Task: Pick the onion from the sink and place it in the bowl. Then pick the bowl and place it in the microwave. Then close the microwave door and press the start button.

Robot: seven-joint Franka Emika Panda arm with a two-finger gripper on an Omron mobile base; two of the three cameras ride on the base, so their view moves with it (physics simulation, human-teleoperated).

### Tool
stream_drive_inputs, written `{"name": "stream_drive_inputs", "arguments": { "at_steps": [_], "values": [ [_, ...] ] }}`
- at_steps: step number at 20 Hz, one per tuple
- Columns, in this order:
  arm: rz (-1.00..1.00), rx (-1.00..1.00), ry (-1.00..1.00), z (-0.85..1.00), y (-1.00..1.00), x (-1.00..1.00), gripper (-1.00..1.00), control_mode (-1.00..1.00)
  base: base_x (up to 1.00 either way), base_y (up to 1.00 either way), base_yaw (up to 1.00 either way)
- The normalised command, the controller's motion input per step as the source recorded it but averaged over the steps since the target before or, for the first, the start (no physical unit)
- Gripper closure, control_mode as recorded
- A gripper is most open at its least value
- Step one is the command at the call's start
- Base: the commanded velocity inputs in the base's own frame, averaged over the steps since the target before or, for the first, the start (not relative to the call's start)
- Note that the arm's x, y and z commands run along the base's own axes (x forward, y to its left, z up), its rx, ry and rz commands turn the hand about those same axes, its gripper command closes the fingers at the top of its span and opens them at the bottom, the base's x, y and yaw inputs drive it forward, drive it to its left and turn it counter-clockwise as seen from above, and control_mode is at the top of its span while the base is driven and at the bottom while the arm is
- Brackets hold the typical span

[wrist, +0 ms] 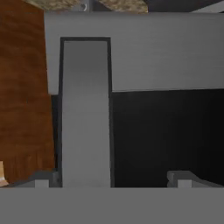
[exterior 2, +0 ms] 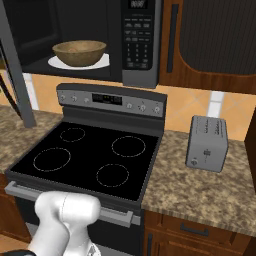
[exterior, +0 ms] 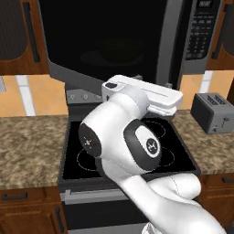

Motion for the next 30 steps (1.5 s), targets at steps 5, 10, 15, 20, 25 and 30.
{"name": "stream_drive_inputs", "arguments": {
  "at_steps": [5, 10, 15, 20, 25, 30],
  "values": [
    [0.35, 0.10, 0.00, 0.02, -0.85, 0.78, -1.00, -1.00, 0.00, 0.00, 0.00],
    [0.07, 0.04, 0.08, 0.00, -0.37, 1.00, -1.00, -1.00, 0.00, 0.00, 0.00],
    [-0.01, 0.00, 0.19, 0.00, -0.08, 1.00, -1.00, -1.00, 0.00, 0.00, 0.00],
    [-0.05, 0.00, 0.17, 0.00, 0.00, 1.00, -1.00, -1.00, 0.00, 0.00, 0.00],
    [-0.04, 0.00, 0.06, -0.05, 0.00, 1.00, -1.00, -1.00, 0.00, 0.00, 0.00],
    [-0.03, 0.00, 0.01, -0.15, 0.00, 1.00, -1.00, -1.00, 0.00, 0.00, 0.00]
  ]
}}
